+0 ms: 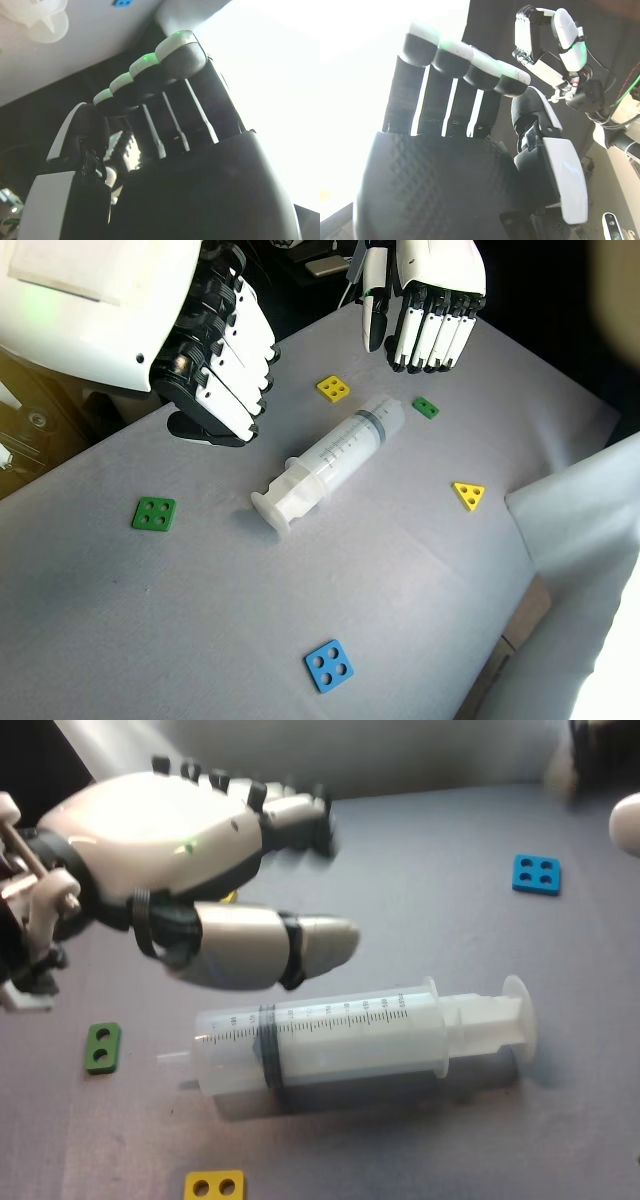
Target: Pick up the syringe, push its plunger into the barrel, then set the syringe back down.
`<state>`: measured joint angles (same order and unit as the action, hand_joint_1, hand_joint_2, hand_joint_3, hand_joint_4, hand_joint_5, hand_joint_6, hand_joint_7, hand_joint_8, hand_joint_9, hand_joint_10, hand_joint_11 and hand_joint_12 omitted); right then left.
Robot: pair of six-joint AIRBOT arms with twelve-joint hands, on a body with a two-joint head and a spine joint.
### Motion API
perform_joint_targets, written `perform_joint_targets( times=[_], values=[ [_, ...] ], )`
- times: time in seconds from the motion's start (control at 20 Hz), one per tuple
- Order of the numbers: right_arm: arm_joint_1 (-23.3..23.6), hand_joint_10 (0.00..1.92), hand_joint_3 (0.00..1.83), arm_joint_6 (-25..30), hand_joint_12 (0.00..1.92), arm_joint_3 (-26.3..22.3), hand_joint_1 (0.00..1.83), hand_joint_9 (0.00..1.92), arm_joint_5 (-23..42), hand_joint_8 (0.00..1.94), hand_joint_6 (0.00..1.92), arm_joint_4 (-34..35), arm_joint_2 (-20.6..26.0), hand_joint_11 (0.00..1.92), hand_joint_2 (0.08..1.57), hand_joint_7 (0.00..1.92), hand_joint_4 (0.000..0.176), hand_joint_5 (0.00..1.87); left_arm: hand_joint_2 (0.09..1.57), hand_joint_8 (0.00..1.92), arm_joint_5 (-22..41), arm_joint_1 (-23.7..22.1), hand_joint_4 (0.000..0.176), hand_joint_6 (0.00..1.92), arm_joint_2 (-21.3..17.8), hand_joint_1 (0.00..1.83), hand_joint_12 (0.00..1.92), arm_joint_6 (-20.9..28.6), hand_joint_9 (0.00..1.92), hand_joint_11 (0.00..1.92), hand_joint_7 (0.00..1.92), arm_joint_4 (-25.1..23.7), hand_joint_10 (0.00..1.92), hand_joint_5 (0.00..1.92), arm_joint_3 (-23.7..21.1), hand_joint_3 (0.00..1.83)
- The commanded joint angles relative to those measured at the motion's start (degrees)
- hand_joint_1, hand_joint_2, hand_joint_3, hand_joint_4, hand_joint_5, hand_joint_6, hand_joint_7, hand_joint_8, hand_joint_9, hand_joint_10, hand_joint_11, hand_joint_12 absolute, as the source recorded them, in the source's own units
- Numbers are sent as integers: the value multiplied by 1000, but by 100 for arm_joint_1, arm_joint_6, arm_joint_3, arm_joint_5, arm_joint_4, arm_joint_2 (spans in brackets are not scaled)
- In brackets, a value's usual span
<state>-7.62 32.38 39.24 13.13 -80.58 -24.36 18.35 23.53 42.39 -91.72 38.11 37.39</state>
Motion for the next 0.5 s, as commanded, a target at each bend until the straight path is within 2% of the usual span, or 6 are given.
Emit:
perform_joint_targets(
  times=[0.0, 0.45],
  values=[
    [86, 0, 77, 25, 0, -28, 0, 0, 109, 0, 0, 179, 10, 0, 1292, 21, 0, 51, 1206, 2, 539, -107, 0, 1, -11, 0, 110, -36, 38, 0, 60, -109, 2, 90, 25, 19],
    [87, 9, 49, 38, 3, -29, 0, 29, 103, 11, 12, 180, 10, 6, 1304, 69, 0, 94, 1226, 0, 416, -188, 0, 0, -15, 0, 178, -194, 58, 0, 74, -137, 1, 101, -33, 0]
  ],
)
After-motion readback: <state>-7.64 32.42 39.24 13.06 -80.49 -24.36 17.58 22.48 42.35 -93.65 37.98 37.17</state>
